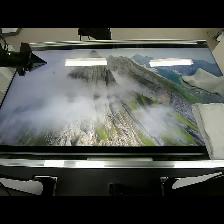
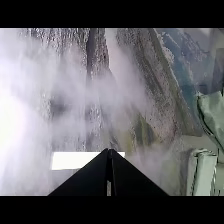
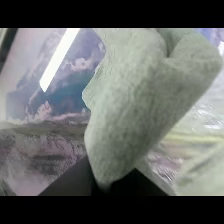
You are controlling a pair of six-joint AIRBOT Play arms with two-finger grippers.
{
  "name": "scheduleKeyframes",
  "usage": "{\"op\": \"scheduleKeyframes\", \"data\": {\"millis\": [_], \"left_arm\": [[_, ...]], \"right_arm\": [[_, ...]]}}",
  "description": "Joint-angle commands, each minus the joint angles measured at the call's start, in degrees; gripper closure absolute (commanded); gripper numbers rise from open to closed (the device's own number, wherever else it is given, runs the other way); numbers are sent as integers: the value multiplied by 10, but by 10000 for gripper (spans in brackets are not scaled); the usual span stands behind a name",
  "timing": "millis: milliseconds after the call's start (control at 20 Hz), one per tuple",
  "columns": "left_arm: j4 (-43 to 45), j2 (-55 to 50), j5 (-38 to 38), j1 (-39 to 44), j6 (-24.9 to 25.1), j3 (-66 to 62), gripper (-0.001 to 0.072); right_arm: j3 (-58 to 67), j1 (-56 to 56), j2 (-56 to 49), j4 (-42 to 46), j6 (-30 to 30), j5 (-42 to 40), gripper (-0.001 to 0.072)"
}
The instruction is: Fold the clothes and pants, and hang the long-sleeved shirts on hangers.
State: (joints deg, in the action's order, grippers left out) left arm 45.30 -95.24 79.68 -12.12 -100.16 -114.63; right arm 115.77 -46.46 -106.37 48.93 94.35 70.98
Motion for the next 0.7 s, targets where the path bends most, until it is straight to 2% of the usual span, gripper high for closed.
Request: {"op": "scheduleKeyframes", "data": {"millis": [0,150,450,650], "left_arm": [[0,-1,-4,2,-4,0,690],[0,0,-3,7,-19,0,690],[0,0,-2,28,-19,0,690],[0,0,-2,33,-19,0,691]], "right_arm": [[0,-38,33,26,28,76,678],[0,-53,70,53,44,113,678],[0,-53,131,140,78,188,678],[0,-53,157,184,85,207,678]]}}
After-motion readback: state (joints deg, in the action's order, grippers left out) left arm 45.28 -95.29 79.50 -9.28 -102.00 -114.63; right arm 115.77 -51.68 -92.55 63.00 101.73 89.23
